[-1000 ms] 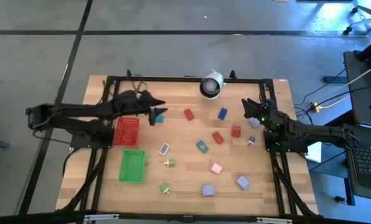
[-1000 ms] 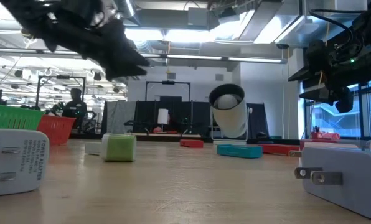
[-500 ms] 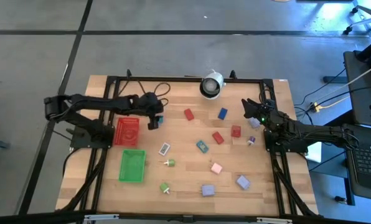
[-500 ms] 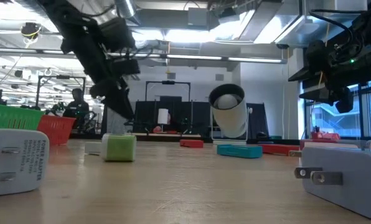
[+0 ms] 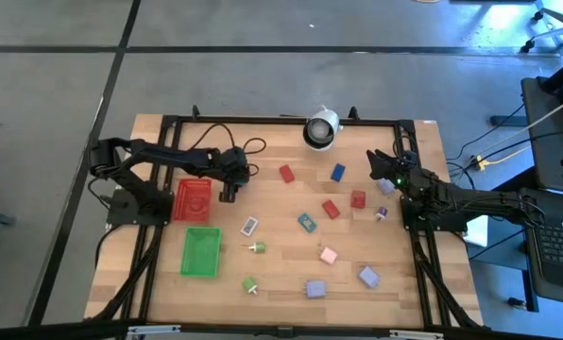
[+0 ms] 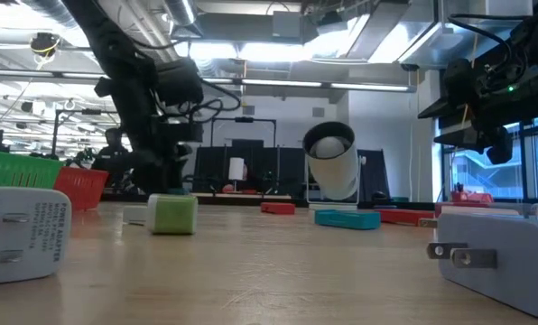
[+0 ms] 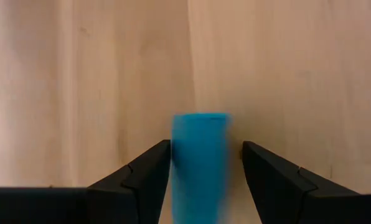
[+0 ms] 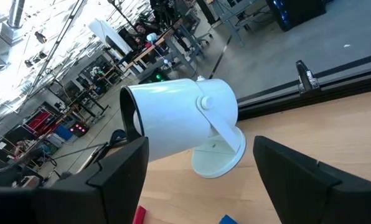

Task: Pick & Place Office items
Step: Put the top light blue digital timer into the red bin

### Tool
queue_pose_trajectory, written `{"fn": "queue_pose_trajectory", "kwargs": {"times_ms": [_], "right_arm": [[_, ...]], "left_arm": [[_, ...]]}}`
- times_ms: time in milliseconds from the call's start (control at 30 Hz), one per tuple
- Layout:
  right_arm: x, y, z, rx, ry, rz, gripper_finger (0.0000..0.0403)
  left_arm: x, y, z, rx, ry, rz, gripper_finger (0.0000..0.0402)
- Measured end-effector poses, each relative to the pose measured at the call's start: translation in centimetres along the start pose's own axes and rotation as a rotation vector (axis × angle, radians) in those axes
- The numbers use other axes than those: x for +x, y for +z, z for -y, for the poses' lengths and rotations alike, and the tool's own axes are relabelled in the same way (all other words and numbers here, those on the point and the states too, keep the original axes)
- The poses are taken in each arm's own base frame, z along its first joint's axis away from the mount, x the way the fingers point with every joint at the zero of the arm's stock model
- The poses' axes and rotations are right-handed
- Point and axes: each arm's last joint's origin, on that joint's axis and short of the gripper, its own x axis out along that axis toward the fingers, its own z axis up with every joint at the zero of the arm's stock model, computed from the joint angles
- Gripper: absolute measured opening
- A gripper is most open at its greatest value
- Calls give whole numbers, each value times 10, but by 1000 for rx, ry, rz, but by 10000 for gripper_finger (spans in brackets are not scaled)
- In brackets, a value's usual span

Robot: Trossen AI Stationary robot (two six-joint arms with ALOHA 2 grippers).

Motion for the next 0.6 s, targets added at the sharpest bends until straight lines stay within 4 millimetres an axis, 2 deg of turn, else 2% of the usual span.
{"fn": "queue_pose_trajectory", "kwargs": {"times_ms": [200, 300, 600], "right_arm": [[0, 0, 0, 0, 0, 0, 292], [0, 0, 0, 0, 0, 0, 292], [0, 0, 0, -1, 0, 0, 292]], "left_arm": [[6, -1, 1, -67, -17, -19, 194], [3, -1, 1, -118, -13, -11, 176], [-3, 0, 2, -205, -53, 32, 44]]}}
